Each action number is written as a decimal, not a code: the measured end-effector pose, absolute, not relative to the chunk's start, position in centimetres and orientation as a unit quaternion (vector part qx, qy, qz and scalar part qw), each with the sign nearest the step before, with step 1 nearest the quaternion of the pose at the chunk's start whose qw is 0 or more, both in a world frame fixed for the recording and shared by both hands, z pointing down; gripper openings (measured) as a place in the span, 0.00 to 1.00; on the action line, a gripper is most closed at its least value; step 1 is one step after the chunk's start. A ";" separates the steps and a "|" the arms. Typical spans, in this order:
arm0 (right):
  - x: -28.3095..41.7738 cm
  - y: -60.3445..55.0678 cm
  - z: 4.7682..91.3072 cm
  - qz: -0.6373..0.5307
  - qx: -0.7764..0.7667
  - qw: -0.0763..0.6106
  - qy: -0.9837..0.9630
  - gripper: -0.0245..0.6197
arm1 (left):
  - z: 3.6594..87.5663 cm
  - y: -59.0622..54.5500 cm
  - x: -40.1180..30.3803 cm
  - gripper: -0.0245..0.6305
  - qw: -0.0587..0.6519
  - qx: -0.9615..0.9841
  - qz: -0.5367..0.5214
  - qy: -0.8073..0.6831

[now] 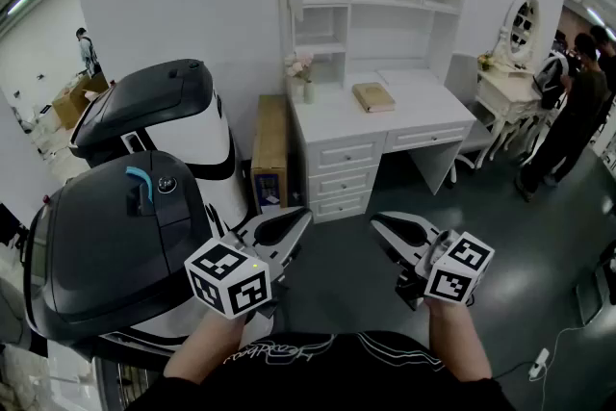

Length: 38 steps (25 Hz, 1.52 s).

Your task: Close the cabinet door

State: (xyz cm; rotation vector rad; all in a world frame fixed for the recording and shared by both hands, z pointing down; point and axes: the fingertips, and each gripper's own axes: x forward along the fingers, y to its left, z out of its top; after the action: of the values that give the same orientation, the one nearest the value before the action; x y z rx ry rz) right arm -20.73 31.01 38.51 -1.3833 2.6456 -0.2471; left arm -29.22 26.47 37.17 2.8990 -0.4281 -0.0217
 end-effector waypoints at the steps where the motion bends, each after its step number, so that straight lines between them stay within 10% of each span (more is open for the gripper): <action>1: -20.7 31.1 38.5 -0.082 -0.461 0.073 0.881 0.12 | 37.2 26.5 -29.1 0.07 0.105 0.984 -0.007 -0.145; 38: -4.8 18.7 39.4 -0.082 -0.427 0.118 0.893 0.12 | 39.4 14.0 -12.7 0.07 0.125 0.985 -0.021 -0.121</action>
State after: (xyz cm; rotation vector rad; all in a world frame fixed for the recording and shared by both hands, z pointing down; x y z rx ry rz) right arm -4.77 18.70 39.43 -1.2480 2.6125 -0.2400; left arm -12.70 13.97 39.40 2.8690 -0.3531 -0.0620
